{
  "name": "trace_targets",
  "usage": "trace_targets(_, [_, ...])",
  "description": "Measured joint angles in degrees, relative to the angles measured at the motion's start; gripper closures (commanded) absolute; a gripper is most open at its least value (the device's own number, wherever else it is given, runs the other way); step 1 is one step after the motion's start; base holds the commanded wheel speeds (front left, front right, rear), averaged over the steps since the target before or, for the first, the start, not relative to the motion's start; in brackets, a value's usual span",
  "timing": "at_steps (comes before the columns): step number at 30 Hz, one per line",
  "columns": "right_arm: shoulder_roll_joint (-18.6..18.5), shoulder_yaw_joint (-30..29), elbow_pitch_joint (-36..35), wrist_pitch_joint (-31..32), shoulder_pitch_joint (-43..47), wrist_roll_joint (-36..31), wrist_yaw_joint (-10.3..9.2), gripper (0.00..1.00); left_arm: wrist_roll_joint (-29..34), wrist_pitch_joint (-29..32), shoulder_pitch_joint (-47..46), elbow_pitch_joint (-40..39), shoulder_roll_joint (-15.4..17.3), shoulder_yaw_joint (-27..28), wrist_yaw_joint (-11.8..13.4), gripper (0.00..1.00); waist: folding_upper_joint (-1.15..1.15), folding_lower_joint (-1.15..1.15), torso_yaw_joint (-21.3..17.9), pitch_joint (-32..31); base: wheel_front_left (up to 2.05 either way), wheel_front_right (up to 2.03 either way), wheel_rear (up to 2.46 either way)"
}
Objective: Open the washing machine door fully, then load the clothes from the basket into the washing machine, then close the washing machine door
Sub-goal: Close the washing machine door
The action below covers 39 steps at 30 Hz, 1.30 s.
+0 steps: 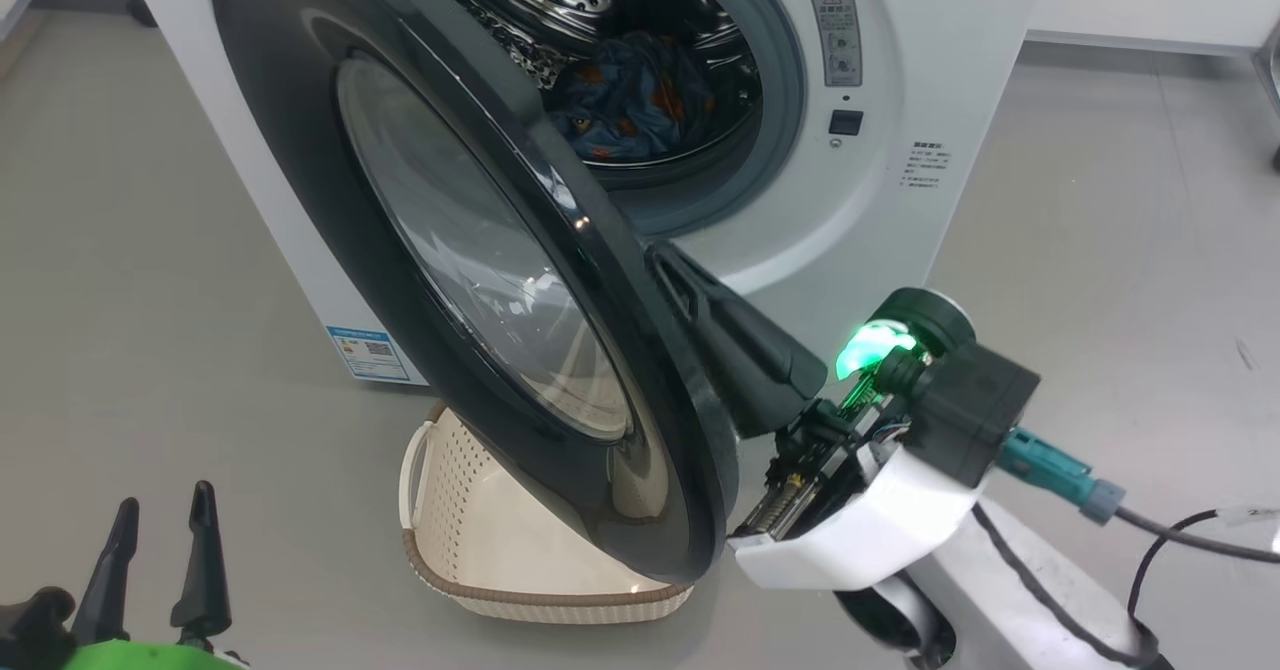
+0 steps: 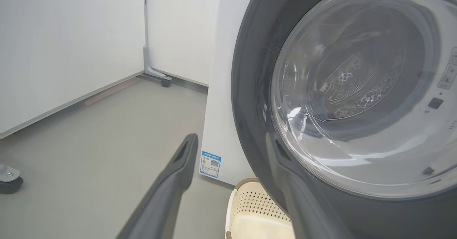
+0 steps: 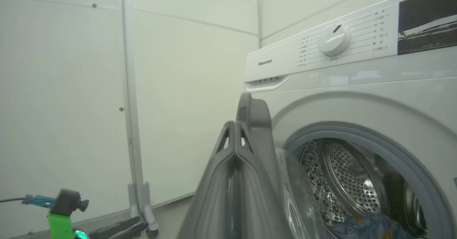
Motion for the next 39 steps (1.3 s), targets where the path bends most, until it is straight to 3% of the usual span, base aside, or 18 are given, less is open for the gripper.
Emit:
trace_targets(10, [-3.14,8.50,0.56,0.00,-0.94,1.91,0.01,1.00,-0.04,0.00,0.02,0.05,-0.13,0.86,0.00,0.00,0.00,0.00,0.96,-0.43,0.00,0.00,0.00])
trace_targets(23, [-6.36,17.26,7.31,1.24,-0.94,6.04,0.01,1.00,-0.04,0.00,0.02,0.15,-0.29,0.12,0.00,0.00,0.00,0.00,0.97,-0.41,0.00,0.00,0.00])
trace_targets(39, [-6.46,19.38,16.51,1.68,-0.92,10.37,0.01,1.00,-0.55,0.00,0.01,0.13,-0.76,-0.59,0.00,0.00,0.00,0.00,1.66,0.36,0.00,0.00,0.00])
